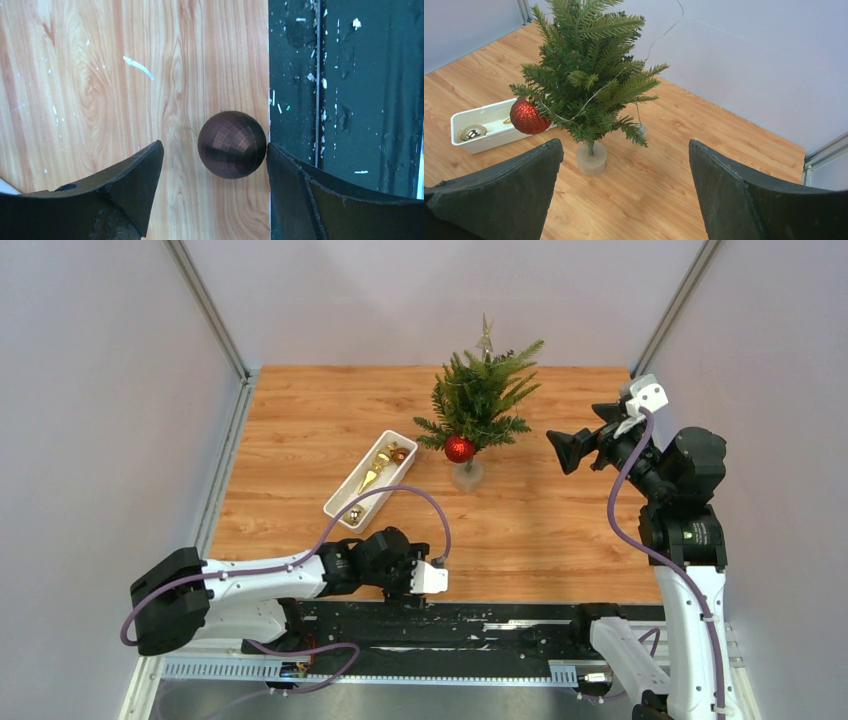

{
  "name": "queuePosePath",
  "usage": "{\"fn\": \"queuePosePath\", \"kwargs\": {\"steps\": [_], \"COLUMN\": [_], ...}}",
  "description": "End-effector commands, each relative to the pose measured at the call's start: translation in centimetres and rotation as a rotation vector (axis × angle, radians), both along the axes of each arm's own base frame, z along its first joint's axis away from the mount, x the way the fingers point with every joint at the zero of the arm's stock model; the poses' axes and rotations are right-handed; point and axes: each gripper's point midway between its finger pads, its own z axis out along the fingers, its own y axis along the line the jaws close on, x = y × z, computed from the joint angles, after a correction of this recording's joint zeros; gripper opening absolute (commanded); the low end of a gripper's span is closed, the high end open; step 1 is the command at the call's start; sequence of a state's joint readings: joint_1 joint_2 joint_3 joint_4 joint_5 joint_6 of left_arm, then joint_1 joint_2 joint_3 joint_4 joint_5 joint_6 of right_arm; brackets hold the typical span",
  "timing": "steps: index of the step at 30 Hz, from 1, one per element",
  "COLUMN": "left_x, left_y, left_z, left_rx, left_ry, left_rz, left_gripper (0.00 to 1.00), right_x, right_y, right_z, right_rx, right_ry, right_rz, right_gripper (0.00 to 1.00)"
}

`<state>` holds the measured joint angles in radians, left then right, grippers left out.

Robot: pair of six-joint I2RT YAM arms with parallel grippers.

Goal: Decorate the small christmas tree
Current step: Pick up the decoration item from the center of the board.

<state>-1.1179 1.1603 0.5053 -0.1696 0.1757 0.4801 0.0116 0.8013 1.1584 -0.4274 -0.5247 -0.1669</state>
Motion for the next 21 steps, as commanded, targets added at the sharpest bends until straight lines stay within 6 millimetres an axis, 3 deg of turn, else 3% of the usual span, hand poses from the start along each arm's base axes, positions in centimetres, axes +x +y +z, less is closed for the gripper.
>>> {"fn": "queuePosePath", "kwargs": {"steps": [1, 5, 9, 19, 21], "left_x": [0.1, -0.5, -0.7, -1.7, -1.6], "left_y": [-2.4, -2.8, -2.3, -1.4, -1.6], "left_z": [1.7, 1.5, 0.7, -0.3, -0.2], "left_rx": [-0.093, -0.104, -0.079, -0.044, -0.050], "left_ry": [-0.040, -0.065, -0.058, -0.024, -0.035], "left_rz": [-0.049, -0.137, -0.147, -0.181, -0.188], "left_gripper": [0.84, 0.86, 0.77, 0.73, 0.68], "right_x": [-0.3, -0.3, -0.3, -0.2, -0.3], "right_y": [0.0, 0.1, 0.2, 0.3, 0.2], "right_z": [0.3, 0.6, 0.5, 0.6, 0.7], "right_rx": [-0.011, -0.017, -0.018, -0.019, -0.021], "right_ry": [-0.023, -0.032, -0.029, -0.028, -0.032], "right_rz": [0.004, 0.011, 0.017, 0.025, 0.022], "right_gripper": [1.00, 1.00, 1.00, 1.00, 1.00]}}
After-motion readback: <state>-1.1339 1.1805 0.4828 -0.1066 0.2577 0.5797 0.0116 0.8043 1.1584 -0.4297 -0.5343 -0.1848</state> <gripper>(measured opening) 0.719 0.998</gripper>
